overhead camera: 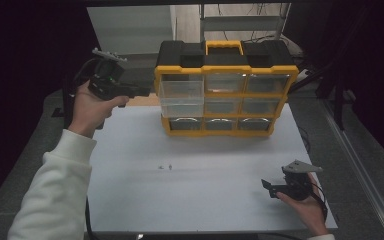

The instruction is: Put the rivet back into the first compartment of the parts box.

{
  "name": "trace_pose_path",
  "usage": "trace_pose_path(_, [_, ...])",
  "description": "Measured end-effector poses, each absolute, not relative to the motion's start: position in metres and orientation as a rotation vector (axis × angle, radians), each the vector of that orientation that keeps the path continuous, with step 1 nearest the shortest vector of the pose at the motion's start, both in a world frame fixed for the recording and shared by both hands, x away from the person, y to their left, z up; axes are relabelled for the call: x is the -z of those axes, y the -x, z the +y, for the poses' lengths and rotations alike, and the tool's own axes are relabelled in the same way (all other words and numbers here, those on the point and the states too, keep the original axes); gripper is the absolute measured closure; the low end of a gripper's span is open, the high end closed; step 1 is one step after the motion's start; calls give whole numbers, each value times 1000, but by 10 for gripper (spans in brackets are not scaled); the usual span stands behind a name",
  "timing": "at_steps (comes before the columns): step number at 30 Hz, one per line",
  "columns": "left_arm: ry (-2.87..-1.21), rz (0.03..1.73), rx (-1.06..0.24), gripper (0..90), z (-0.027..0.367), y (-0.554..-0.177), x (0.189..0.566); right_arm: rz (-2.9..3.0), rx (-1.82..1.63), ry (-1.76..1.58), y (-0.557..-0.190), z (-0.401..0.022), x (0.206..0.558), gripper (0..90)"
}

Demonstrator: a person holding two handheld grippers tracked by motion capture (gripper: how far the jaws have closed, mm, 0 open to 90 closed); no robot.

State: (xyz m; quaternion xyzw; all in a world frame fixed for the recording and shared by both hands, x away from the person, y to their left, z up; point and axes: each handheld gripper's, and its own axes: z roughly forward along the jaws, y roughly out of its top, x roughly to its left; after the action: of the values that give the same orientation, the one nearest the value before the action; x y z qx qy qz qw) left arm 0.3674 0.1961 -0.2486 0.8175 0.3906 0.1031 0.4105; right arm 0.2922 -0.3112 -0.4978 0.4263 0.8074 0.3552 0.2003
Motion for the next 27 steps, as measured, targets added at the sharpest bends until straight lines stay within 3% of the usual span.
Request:
trace_pose_path(11, [-2108,926,-271,829,166,-388,228,2261,-989,-1197,-293,-312,498,100])
trace_pose_path(27, [-2149,925,-242,816,139,-411,245,2272,-978,-1187,-293,-312,499,100])
